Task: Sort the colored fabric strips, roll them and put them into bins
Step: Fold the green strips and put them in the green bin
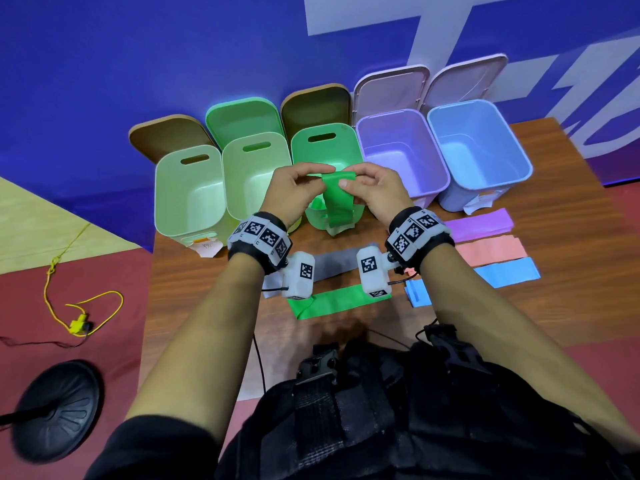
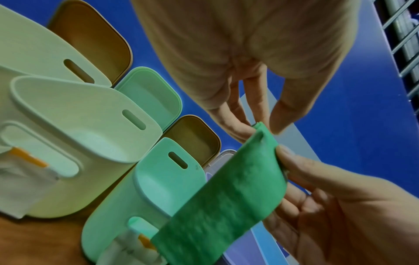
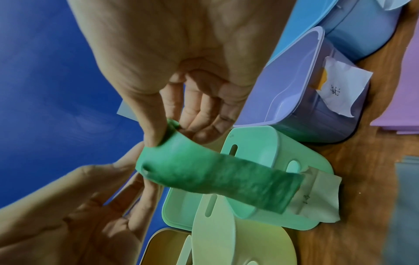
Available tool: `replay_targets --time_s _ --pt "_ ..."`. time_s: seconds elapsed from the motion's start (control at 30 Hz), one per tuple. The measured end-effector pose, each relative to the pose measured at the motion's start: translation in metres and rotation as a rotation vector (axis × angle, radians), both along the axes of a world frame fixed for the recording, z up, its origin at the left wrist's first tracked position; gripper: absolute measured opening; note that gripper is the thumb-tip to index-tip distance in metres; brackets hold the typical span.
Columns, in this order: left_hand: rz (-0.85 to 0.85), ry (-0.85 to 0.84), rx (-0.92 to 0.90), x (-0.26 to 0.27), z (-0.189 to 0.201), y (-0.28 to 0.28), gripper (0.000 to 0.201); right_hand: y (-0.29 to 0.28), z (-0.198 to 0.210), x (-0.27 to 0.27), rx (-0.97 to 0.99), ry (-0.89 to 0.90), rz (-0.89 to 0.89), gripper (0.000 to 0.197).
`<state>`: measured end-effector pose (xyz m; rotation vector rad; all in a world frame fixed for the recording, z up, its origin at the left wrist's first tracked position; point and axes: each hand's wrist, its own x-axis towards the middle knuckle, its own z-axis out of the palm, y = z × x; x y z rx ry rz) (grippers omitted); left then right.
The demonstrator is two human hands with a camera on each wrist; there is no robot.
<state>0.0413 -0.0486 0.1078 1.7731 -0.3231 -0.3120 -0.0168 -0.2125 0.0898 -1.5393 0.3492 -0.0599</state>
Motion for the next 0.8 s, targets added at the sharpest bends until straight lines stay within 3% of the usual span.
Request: replay_targets --time_s 0.2,0.33,0.6,0.8 --pt "-0.037 -0.042 0.036 0.0022 -0.0035 -0.0012 0.020 -0.0008 0.0009 -0.0014 -0.041 -0.017 -0.009 0.004" --pt "-0.055 -0.055 0.022 0.0025 -0.0062 -0.0016 0.018 -0.0028 -0.0004 -0.0023 -0.012 -0.038 0.010 0.026" --pt "-0.085 -0.051 -0.016 0.0013 -0.0069 -0.0006 0.027 -0.0022 -0.0018 0.0001 -0.067 -0.006 -0.024 0.003" --pt "-0.072 -0.083 0.008 0.0006 -0.0050 -0.0016 0.026 -0.0010 -0.0036 -0.0003 -0.021 -0.026 -0.009 0.007"
